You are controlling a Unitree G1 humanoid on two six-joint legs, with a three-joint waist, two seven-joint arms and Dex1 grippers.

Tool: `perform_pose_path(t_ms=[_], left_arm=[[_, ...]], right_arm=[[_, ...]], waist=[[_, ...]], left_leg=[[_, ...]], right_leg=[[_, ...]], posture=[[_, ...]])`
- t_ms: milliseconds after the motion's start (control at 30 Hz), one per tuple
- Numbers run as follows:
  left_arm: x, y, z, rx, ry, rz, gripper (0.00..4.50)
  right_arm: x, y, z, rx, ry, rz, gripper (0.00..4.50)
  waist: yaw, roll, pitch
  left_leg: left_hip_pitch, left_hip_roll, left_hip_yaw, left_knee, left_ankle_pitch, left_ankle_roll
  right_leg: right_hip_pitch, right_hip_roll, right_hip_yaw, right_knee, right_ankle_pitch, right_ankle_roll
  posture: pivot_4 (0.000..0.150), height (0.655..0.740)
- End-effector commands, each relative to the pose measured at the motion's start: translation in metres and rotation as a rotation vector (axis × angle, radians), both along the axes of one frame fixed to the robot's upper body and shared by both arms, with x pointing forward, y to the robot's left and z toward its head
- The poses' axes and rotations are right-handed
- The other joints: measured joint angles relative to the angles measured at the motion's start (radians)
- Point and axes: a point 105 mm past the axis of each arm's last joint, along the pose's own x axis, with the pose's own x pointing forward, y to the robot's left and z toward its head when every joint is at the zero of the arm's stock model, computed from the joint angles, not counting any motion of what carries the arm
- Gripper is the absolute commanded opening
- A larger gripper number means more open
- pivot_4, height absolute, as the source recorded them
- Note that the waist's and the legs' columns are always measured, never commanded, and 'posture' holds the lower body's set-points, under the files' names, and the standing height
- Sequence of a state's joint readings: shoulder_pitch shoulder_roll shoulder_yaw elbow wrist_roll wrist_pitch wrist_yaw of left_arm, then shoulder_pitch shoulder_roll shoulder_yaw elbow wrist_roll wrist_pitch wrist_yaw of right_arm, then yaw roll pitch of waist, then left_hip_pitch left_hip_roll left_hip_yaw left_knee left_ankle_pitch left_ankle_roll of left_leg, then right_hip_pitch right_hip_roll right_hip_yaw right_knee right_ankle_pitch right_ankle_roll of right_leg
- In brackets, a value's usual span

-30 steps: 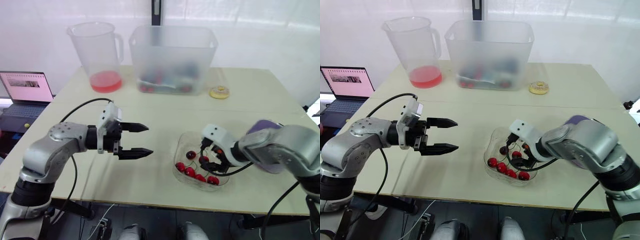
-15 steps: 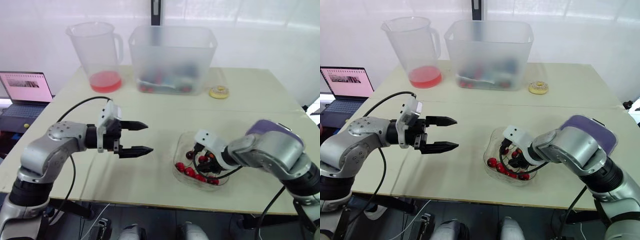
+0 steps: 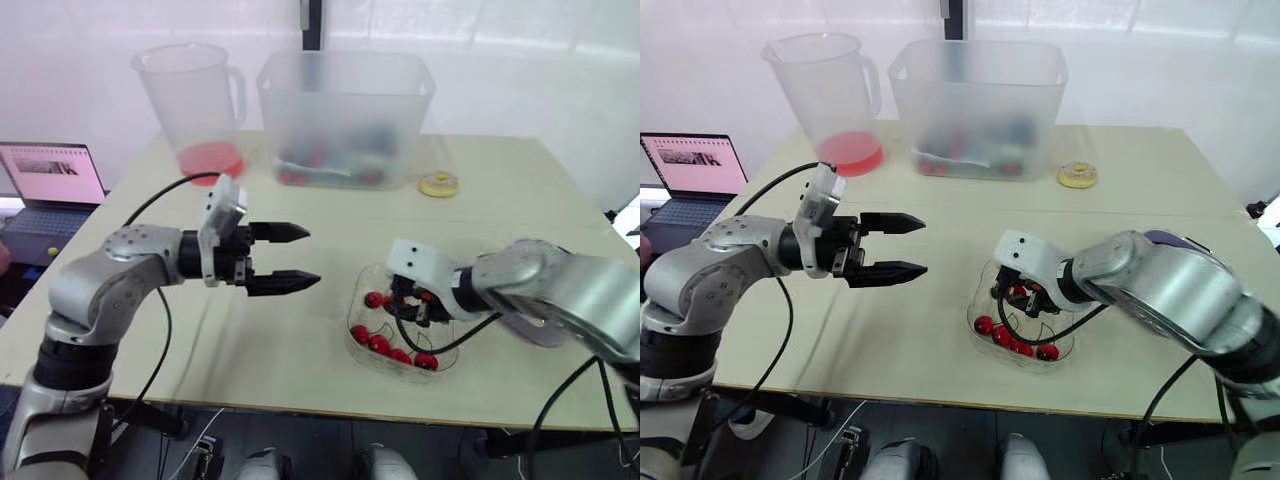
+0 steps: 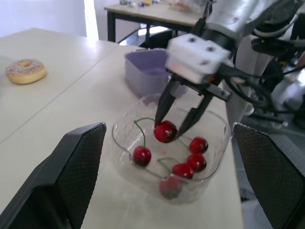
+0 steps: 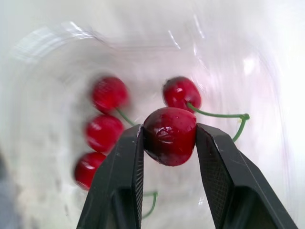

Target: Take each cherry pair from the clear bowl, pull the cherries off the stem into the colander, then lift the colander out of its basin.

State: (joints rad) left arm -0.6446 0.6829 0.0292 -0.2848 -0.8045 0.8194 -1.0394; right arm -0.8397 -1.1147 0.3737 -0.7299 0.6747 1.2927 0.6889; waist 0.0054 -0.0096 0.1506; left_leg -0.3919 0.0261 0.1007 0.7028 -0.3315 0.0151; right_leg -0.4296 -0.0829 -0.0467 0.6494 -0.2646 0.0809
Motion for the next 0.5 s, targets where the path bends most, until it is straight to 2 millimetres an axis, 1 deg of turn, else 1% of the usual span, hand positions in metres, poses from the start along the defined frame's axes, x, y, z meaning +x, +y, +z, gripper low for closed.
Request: perform_pose_path(t_ms=[33, 133, 233, 367, 433, 500], left_arm=[[0.004, 0.001, 0.024, -0.087, 0.003, 0.01, 4.5], [0.009, -0.005, 0.035, -0.157, 0.052, -0.005, 4.5], [0.014, -0.012, 0.045, -0.221, 0.103, -0.019, 4.5], [0.028, -0.019, 0.051, -0.28, 0.174, 0.007, 4.5], [0.036, -0.021, 0.057, -0.329, 0.214, 0.029, 4.5], [0.041, -0.023, 0.058, -0.344, 0.225, 0.044, 4.5]], right_arm=[[-0.006, 0.004, 0.031, -0.069, -0.242, 0.198, 1.67], [0.004, 0.004, 0.047, -0.166, -0.438, 0.305, 1.67], [0.012, 0.01, 0.061, -0.24, -0.613, 0.404, 1.67], [0.023, 0.013, 0.073, -0.368, -0.778, 0.489, 1.67], [0.029, 0.017, 0.081, -0.395, -0.868, 0.511, 1.67], [0.032, 0.02, 0.084, -0.417, -0.929, 0.534, 1.67]], waist=[[0.0, -0.001, 0.0], [-0.003, -0.001, 0.0], [-0.006, -0.001, 0.0], [-0.017, -0.001, 0.0], [-0.017, -0.001, 0.0], [-0.017, -0.001, 0.0]], left_leg=[[0.0, 0.0, 0.0, 0.0, 0.0, 0.0], [0.0, 0.0, 0.0, 0.001, 0.0, 0.0], [0.001, 0.0, 0.001, 0.001, 0.0, 0.0], [0.001, 0.001, 0.001, 0.001, 0.001, -0.001], [0.001, 0.001, 0.001, 0.001, 0.001, -0.002], [0.001, 0.001, 0.001, 0.001, 0.001, -0.002]], right_leg=[[0.0, 0.0, 0.0, 0.0, 0.0, 0.0], [0.001, 0.0, 0.0, 0.0, 0.0, 0.0], [0.001, 0.0, 0.0, 0.001, 0.0, 0.0], [0.0, 0.0, 0.0, 0.001, 0.0, 0.0], [0.0, 0.0, 0.0, 0.001, 0.0, 0.0], [0.0, 0.0, 0.0, 0.001, 0.0, 0.0]], posture=[[0.15, 0.7078], [0.15, 0.7078], [0.15, 0.7078], [0.15, 0.7078], [0.15, 0.7078], [0.15, 0.7078]])
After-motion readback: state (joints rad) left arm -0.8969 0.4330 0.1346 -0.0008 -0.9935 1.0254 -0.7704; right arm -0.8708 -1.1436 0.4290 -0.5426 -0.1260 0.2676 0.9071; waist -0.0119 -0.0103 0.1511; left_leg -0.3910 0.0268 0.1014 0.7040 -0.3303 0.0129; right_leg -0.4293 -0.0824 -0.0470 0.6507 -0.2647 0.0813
